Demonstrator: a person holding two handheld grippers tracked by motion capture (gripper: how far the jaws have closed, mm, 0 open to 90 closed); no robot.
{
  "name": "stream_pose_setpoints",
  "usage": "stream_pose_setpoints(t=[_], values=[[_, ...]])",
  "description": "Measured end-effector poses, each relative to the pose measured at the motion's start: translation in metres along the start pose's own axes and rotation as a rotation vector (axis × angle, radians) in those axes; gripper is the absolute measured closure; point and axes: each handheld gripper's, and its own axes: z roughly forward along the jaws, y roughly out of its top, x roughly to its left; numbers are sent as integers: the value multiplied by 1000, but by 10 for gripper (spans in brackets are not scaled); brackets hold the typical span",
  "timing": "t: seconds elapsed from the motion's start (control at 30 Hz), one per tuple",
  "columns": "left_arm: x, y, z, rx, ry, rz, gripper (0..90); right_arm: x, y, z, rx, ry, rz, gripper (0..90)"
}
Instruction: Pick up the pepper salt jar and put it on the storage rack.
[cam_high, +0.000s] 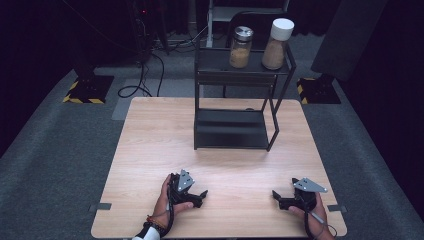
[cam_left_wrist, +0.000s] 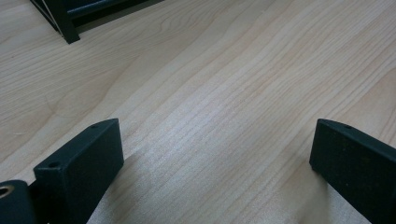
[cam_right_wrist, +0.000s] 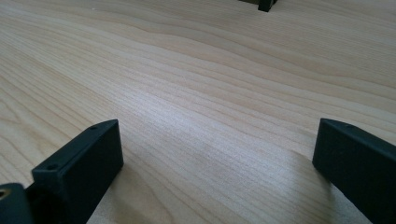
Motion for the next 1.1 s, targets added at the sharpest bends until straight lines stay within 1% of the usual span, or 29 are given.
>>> stream_pose_setpoints(t=[0.3, 1.1], values=[[0, 0, 0, 1, 0, 0, 26, 2, 0, 0, 2, -14, 7, 8], [0, 0, 0, 1, 0, 1, 26, 2, 0, -1, 2, -16, 7, 7]])
